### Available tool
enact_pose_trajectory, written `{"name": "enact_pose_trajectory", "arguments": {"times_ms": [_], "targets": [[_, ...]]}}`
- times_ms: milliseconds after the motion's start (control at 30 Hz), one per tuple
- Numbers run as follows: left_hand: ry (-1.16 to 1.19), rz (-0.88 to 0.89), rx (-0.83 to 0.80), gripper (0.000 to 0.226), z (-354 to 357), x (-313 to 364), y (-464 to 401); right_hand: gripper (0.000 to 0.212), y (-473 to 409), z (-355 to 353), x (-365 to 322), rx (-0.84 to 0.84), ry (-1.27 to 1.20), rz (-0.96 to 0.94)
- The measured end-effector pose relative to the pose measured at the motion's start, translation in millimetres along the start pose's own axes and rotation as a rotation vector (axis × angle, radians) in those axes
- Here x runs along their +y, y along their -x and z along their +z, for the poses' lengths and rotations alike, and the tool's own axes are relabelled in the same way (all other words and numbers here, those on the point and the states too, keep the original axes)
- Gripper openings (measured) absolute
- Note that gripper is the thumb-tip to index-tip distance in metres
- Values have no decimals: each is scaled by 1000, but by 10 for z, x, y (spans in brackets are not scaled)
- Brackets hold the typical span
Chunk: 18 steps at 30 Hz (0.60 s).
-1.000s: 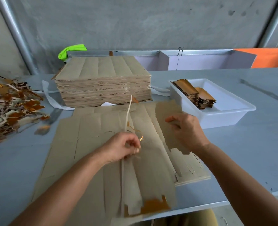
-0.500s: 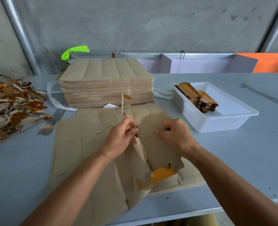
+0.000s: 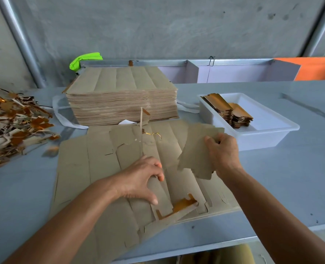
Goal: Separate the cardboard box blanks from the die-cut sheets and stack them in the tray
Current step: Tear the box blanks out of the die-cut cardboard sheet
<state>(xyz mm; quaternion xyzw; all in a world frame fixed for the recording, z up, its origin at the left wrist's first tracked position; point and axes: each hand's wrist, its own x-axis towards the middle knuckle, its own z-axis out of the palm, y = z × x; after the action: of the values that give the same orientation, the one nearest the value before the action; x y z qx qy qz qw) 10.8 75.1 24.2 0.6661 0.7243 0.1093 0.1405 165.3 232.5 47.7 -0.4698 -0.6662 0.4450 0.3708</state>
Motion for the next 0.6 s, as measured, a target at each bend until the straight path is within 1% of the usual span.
{"name": "enact_pose_trajectory", "arguments": {"times_ms": [33, 67, 133, 167, 200, 233, 267, 300, 333, 367, 400, 433, 500, 567, 600], "targets": [[-8, -1, 0, 47, -3, -27, 6, 10, -18, -27, 16, -1, -15, -7], [-18, 0, 6, 42, -10, -50, 15, 7, -18, -52, 29, -13, -33, -19], [-17, 5, 50, 29, -43, -84, 29, 28, 4, -94, 56, -83, -35, -59], [-1, 10, 87, 24, -65, -94, 36, 44, 16, -107, 68, -124, -11, -97], [23, 16, 124, 21, -90, -96, 48, 58, 30, -115, 66, -157, 37, -157], [47, 25, 159, 20, -112, -95, 60, 66, 43, -114, 45, -187, 109, -233], [65, 37, 193, 19, -132, -88, 71, 66, 51, -105, 14, -212, 204, -313], [81, 55, 227, 19, -146, -81, 74, 59, 69, -86, -30, -247, 317, -393], [98, 75, 261, 19, -156, -69, 75, 47, 99, -58, -83, -282, 416, -465], [115, 95, 293, 20, -162, -53, 68, 36, 141, -17, -136, -317, 468, -518], [127, 109, 322, 22, -163, -29, 60, 29, 200, 31, -180, -358, 475, -552], [132, 122, 356, 25, -161, -7, 47, 25, 253, 81, -213, -413, 462, -564], [138, 130, 422, 33, -144, 26, 9, 21, 340, 156, -257, -571, 379, -503], [144, 114, 475, 40, -120, 49, -33, 30, 381, 217, -266, -697, 343, -400], [154, 102, 499, 43, -104, 57, -48, 30, 390, 246, -255, -726, 384, -373]]}}
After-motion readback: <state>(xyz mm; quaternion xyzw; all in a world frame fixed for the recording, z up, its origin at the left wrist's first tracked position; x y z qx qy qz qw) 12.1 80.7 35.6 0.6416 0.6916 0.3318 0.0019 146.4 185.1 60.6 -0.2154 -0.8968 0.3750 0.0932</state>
